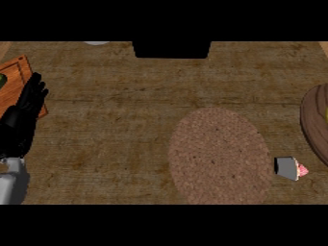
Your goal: Pick the lemon from the placemat and place it in the bowl
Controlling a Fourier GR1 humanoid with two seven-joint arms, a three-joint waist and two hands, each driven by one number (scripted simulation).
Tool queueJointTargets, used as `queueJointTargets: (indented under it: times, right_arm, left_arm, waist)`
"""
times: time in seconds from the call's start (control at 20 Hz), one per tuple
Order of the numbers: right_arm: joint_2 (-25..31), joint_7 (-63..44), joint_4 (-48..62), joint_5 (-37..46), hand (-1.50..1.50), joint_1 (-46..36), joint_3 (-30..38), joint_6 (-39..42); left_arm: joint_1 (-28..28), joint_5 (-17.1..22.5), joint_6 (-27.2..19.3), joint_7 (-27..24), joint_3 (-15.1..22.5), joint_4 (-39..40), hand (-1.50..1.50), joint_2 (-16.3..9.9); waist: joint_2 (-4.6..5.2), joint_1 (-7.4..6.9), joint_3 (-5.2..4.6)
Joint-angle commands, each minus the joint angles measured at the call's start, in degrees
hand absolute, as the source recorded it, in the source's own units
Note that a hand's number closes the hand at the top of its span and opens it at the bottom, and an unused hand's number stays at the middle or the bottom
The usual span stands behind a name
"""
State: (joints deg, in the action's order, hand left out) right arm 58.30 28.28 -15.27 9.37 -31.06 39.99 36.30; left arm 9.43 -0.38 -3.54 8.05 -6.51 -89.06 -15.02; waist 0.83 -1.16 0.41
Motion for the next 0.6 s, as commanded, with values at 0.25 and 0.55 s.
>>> queueJointTargets:
  times: [0.25, 0.55]
  right_arm:
    - [5.43, 3.56, 3.7, -4.44, -1.5, 6.36, 3.21, 16.87]
    - [6.18, 1.99, 2.3, -8.46, -1.5, 7.02, 5.85, 19.71]
  left_arm:
    - [-0.4, -0.65, -0.43, -1.16, 0.04, 0.72, 0.0, 0.48]
    - [-1.14, 0.69, 0.54, -1.02, -1.37, 0.11, 0.0, -0.49]
  waist:
    - [-0.07, 1.28, 0.24]
    - [-0.37, 0.99, 0.27]
